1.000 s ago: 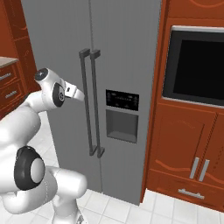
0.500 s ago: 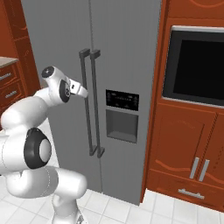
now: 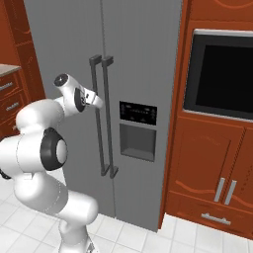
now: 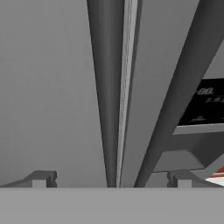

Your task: Retrieve the fish from the fridge and place it on the saucepan with marinade on the stove.

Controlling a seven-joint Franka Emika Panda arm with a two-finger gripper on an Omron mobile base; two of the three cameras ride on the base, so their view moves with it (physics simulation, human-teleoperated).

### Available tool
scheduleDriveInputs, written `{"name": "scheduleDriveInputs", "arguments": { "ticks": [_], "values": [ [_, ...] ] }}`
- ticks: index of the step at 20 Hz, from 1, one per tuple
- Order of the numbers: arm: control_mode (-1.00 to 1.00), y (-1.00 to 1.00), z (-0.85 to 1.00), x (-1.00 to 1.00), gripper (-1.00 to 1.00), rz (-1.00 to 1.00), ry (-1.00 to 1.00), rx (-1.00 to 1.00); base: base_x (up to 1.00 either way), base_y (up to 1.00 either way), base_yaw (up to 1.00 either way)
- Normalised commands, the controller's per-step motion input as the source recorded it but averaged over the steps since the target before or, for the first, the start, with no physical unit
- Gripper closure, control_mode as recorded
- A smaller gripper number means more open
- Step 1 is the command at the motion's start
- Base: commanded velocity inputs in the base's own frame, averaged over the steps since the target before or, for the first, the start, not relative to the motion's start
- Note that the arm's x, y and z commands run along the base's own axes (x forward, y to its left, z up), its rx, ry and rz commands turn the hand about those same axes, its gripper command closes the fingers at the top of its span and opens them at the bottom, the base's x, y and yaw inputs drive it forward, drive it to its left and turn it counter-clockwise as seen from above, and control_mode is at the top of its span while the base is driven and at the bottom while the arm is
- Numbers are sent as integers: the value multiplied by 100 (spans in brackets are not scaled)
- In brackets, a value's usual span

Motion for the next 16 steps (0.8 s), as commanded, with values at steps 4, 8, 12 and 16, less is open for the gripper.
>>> {"name": "scheduleDriveInputs", "arguments": {
  "ticks": [4,8,12,16],
  "values": [
    [-100,0,-14,48,-100,0,0,0,0,0,0],
    [-100,0,-13,47,-100,0,0,0,0,0,0],
    [-100,0,-10,47,-100,0,0,0,0,0,0],
    [-100,0,-9,47,-100,0,0,0,0,0,0]
  ]
}}
